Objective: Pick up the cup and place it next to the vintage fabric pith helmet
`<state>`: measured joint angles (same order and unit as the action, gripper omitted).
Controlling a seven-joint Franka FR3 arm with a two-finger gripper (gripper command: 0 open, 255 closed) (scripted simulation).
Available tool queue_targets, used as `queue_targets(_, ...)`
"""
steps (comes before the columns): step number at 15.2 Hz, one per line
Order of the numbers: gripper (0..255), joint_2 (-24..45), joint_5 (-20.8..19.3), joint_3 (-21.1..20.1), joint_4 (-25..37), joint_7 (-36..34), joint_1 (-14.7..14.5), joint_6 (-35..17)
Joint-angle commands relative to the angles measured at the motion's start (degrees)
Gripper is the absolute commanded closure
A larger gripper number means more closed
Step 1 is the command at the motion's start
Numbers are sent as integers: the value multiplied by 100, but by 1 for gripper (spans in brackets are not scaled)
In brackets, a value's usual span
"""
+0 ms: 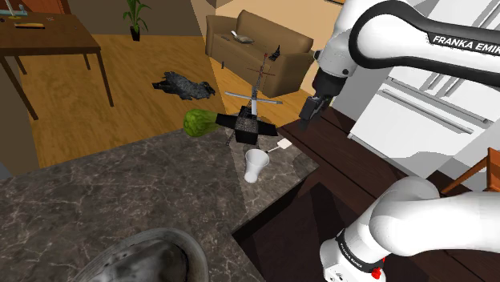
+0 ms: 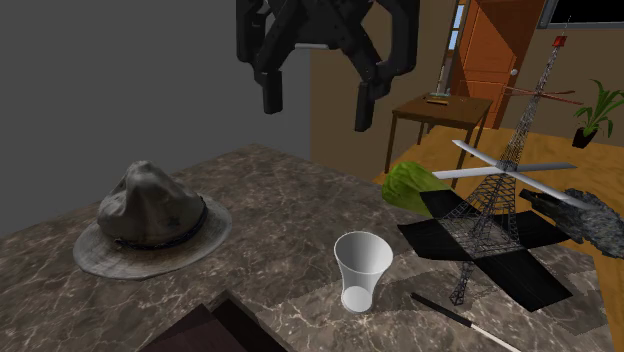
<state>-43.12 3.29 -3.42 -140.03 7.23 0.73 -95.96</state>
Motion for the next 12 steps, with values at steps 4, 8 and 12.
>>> queue_targets(4,0,410,69,205,-210,192,53,-559)
queue_targets(8,0,1079,211,470,-376,482,99,-1296)
queue_targets(12,0,1871,436,728,-404,828,101,-1995)
